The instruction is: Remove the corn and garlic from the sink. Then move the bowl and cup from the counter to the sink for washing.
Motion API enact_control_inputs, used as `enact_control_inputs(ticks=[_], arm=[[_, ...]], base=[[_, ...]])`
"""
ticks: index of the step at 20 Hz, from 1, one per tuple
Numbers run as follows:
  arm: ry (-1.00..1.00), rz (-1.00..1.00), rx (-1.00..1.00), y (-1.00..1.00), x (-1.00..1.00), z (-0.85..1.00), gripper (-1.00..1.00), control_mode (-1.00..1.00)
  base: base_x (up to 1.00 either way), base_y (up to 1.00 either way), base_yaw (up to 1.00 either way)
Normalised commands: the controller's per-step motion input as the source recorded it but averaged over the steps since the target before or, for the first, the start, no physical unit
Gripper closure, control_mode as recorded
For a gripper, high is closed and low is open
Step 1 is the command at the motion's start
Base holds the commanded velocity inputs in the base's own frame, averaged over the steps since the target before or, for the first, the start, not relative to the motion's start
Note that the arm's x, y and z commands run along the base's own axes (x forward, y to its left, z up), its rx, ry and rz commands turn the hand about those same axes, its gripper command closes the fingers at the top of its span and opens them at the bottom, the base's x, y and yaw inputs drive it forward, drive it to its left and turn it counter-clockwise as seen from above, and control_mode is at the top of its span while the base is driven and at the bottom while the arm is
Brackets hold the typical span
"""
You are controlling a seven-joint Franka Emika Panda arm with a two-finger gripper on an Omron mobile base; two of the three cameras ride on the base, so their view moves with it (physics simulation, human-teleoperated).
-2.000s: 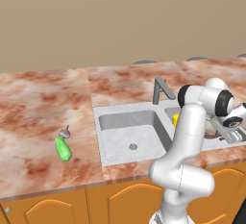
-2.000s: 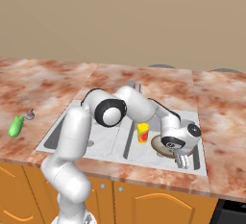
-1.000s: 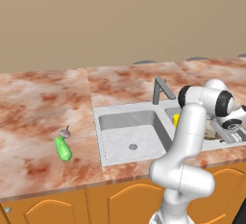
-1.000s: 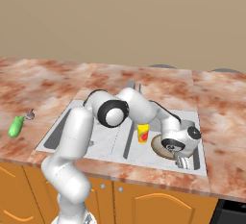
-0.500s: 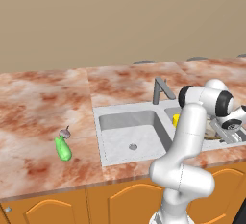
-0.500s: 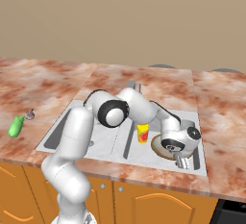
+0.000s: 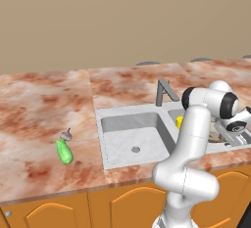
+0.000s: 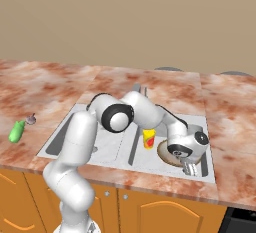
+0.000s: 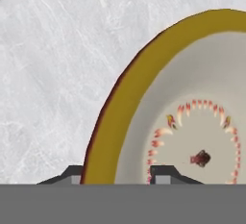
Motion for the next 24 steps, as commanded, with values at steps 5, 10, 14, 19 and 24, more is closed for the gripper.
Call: enact_control_inputs(ticks=[5,10,14,19,24], arm=[[0.01,0.00,-0.03,0.00,0.00,0.09,-1.00,-1.00],[0.00,0.01,-0.02,0.00,0.00,0.19,-1.00,-1.00],[0.00,0.02,-0.01,0.00,-0.02,0.26,-1.00,-1.00],[0.00,0.01,-0.03,0.06,-0.09,0.27,-1.00,-1.00],[0.00,0.06,-0.06,0.06,-0.12,0.28,-1.00,-1.00]], base=[[0.00,0.00,0.00],[0.00,0.00,0.00],[0.00,0.00,0.00],[0.00,0.00,0.00],[0.00,0.00,0.00]])
